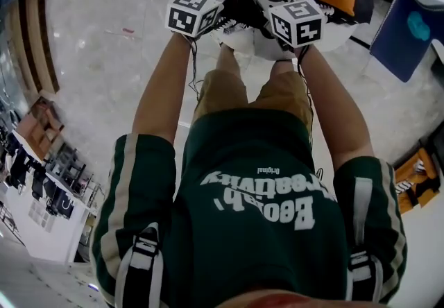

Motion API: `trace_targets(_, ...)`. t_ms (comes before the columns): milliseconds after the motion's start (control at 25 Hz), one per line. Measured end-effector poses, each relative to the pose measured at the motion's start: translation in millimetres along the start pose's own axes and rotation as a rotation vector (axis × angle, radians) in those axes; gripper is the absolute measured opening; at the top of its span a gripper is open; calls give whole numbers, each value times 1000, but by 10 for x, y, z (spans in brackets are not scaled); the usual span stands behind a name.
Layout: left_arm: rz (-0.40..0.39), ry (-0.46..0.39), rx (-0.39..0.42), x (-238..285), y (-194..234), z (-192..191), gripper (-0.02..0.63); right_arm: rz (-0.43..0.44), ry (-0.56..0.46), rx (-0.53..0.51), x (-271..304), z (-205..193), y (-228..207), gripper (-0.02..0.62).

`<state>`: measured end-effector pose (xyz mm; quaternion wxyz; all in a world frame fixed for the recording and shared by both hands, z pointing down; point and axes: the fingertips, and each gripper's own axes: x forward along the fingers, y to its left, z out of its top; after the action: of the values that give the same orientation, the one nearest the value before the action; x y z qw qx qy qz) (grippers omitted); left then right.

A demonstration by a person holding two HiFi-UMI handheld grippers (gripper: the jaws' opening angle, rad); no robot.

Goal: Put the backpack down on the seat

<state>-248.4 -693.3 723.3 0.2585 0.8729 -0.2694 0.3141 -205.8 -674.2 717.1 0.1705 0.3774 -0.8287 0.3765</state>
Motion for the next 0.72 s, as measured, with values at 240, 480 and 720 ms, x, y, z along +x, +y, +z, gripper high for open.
trace_targets(240,27,10,-103,343,251,-45,127,-93,21,9,324,-10,-316,126)
trace_targets(480,65,61,-73,517,255,-125,137,-161,65,30,388,-133,-518,137)
trace_targets(720,120,88,-30,495,267,-247,192,-279,104,18,349,-324,-609,255)
